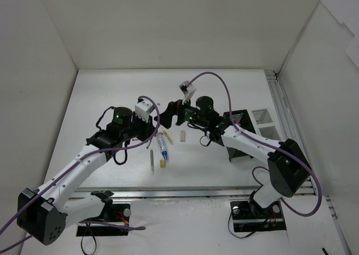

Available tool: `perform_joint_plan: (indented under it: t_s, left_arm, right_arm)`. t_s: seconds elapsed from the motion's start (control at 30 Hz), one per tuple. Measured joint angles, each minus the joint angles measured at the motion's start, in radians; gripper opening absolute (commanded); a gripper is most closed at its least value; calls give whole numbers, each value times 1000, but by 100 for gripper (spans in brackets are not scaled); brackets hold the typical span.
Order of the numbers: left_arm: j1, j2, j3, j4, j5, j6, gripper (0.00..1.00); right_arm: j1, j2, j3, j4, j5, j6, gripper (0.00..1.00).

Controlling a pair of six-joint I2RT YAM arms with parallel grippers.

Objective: Sort the stationery into containers
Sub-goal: Place the pen in the storage box.

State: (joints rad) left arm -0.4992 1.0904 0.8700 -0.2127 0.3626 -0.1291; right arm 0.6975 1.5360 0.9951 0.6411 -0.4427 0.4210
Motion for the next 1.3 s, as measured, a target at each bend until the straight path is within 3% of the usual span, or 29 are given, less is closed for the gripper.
perform_joint_plan:
  t_s: [0.17, 0.2, 0.27, 0.3, 0.37, 0.4, 0.43, 0.47, 0.6, 0.63, 0.7, 0.73, 0.8, 1.0, 1.17, 1.3]
  left_arm:
    - [-19, 8, 9, 15, -2, 0, 0]
    - [-19, 14, 13, 16, -3, 0, 0]
    - [-24, 34, 28, 16, -13, -1, 0]
    - [-25, 45, 36, 17, -23, -2, 0]
    - [-26, 63, 47, 12, -50, -7, 0]
    - [-29, 72, 50, 14, -61, -11, 0]
    - [-31, 80, 53, 17, -74, -13, 0]
    - [-31, 89, 55, 23, -82, -14, 0]
    - [-42, 113, 69, 33, -106, -17, 0]
    - [-44, 117, 72, 36, -109, -16, 6]
    - [-46, 122, 79, 42, -110, -13, 27]
    - [-48, 122, 84, 43, -109, -11, 65]
    - [-50, 114, 84, 46, -109, -4, 99]
    - [-50, -14, 58, 44, -112, -5, 100]
    - [-50, -180, -10, 45, -182, -24, 100]
    - [-13, -204, -56, 25, -251, -69, 100]
  right_arm:
    - [12, 54, -6, -1, 43, 68, 77]
    - [14, 64, -6, -1, 44, 77, 66]
    - [25, 83, -6, -1, 47, 93, 57]
    - [32, 90, -6, -1, 46, 99, 46]
    - [43, 98, -5, 0, 51, 111, 35]
    - [44, 98, -5, 1, 51, 120, 22]
    - [45, 98, -4, 4, 50, 125, 17]
    - [46, 98, -3, 8, 47, 128, 0]
    - [49, 98, -2, 17, 66, 138, 0]
    - [49, 95, -2, 17, 73, 137, 0]
    - [43, 84, -5, 14, 92, 129, 0]
    - [41, 72, -8, 10, 105, 121, 0]
    - [28, 36, -22, 6, 129, 103, 0]
    - [-128, -182, -104, -31, 268, 17, 0]
    - [-244, -428, -120, -161, 528, -146, 0]
    - [-296, -567, -120, -262, 696, -250, 0]
